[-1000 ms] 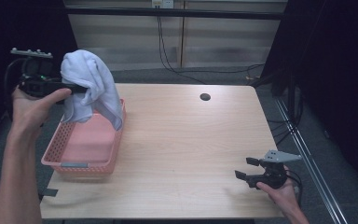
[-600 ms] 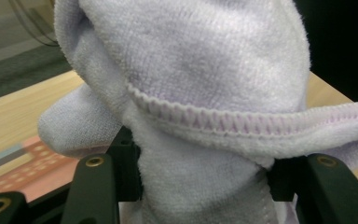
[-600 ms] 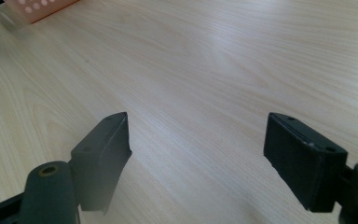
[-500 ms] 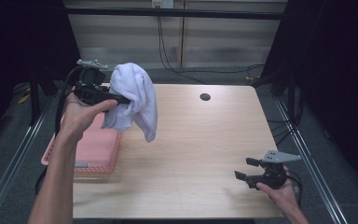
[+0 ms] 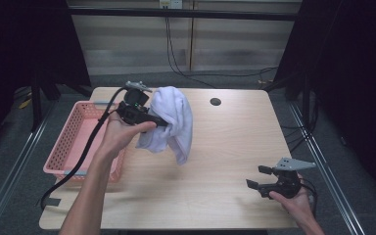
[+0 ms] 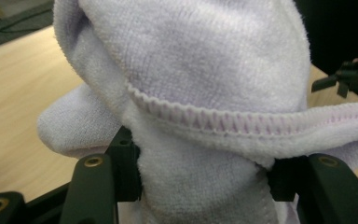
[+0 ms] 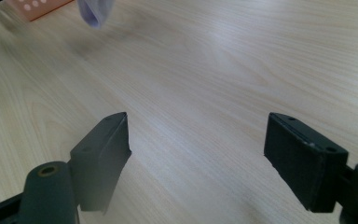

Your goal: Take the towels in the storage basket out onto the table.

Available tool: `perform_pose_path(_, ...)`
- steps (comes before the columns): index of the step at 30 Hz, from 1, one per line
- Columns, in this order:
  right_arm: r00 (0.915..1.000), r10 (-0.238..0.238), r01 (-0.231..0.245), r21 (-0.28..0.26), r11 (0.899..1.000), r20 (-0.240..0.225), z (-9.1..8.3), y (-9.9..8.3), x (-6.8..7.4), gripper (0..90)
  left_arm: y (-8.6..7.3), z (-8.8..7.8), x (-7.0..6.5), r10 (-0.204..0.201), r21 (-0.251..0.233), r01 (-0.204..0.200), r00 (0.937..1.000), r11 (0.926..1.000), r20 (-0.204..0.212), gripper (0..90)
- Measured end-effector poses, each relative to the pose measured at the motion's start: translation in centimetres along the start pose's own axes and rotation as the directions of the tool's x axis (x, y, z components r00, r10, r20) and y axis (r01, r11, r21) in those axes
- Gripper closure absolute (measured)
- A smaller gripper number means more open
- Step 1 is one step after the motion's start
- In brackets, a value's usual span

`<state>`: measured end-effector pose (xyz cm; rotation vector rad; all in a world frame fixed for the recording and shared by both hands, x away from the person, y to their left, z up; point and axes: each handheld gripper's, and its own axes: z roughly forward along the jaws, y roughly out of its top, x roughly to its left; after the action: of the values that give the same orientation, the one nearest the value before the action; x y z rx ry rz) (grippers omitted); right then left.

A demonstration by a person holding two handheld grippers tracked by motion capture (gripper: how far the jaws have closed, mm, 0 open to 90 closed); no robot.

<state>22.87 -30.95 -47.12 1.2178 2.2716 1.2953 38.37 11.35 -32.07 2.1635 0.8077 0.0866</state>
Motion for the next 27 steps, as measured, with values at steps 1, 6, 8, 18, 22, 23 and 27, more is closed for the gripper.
perform_pose_path(1, 1.0000, 0.000, 0.000, 0.000, 1.000, 0.001, 0.0, 0.0, 0.0, 21.7, -0.1, 0.4, -0.2, 0.000, 0.003, 0.000, 1.0000, 1.0000, 0.003, 43.0)
perform_pose_path(6, 1.0000, -0.003, 0.003, 0.001, 1.000, 0.000, 0.0, 0.0, 0.0, 21.7, -1.0, 3.5, -1.5, 0.006, 0.040, -0.008, 0.9990, 0.9992, 0.045, 42.4)
perform_pose_path(8, 1.0000, -0.005, 0.005, 0.001, 1.000, -0.001, 0.0, 0.0, -0.1, 21.7, -1.4, 4.5, -1.7, 0.009, 0.044, -0.011, 0.9990, 0.9990, 0.044, 41.7)
perform_pose_path(18, 1.0000, 0.001, -0.001, 0.006, 1.000, -0.001, 0.2, 0.0, -0.1, 21.8, -4.7, 11.1, -3.1, 0.040, 0.138, -0.045, 0.9983, 0.9894, 0.043, 39.5)
perform_pose_path(22, 1.0000, 0.003, -0.003, 0.008, 1.000, -0.001, 0.3, 0.1, 0.0, 21.9, -6.0, 13.0, -3.3, 0.029, 0.178, -0.036, 0.9986, 0.9834, 0.045, 34.0)
perform_pose_path(23, 1.0000, 0.000, 0.000, 0.007, 1.000, 0.000, 0.4, 0.1, 0.0, 21.9, -6.4, 13.6, -3.4, 0.043, 0.184, -0.050, 0.9984, 0.9817, 0.037, 31.6)
perform_pose_path(27, 1.0000, -0.006, 0.006, 0.011, 1.000, -0.003, 0.5, 0.1, 0.0, 22.1, -7.1, 14.1, -3.4, 0.040, 0.168, -0.047, 0.9982, 0.9846, 0.044, 20.2)
